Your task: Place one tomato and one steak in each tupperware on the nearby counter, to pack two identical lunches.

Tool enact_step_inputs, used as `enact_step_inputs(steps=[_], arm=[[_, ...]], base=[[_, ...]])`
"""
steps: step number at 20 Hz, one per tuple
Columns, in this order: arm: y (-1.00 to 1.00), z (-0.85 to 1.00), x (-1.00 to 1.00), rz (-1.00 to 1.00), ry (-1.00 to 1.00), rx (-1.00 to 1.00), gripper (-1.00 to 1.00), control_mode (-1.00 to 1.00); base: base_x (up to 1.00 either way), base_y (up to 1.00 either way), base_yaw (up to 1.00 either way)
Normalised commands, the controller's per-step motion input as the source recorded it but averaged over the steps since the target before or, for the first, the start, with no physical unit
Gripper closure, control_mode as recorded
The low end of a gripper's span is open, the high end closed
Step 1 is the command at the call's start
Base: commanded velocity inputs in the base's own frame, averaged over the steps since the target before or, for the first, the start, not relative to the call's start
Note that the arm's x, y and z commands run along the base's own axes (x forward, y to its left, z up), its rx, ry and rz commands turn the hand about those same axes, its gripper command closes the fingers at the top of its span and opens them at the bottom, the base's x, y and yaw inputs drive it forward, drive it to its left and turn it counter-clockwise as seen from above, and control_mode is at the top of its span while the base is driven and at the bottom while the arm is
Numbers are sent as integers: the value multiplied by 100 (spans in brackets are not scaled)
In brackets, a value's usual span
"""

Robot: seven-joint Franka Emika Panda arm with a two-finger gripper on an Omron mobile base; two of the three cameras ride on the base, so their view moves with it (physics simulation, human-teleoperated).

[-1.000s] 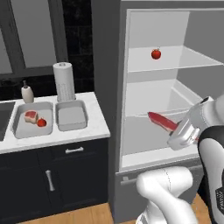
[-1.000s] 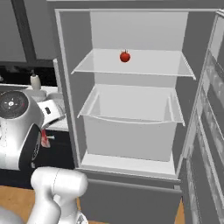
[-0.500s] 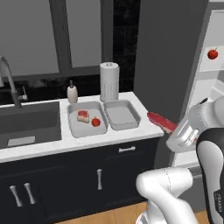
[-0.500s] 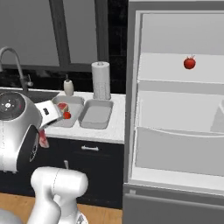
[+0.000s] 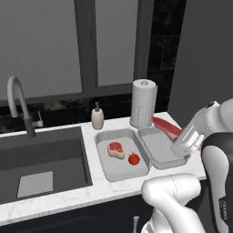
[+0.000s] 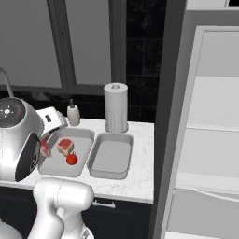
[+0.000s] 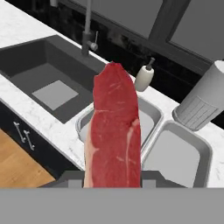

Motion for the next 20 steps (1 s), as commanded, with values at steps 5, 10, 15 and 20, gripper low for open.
enact_step_inputs(steps=[5,10,15,20], arm=[[0,-31,64,-4,1,-4,100,-100],[-14,-65,55,-17,2,-12,100,-100],[-76,-57,19,-32,4,-1,100,-100],[-63,-33,31,-20,2,1,100,-100]], base=[[15,0,0],[0,0,0],[0,0,0],[0,0,0]])
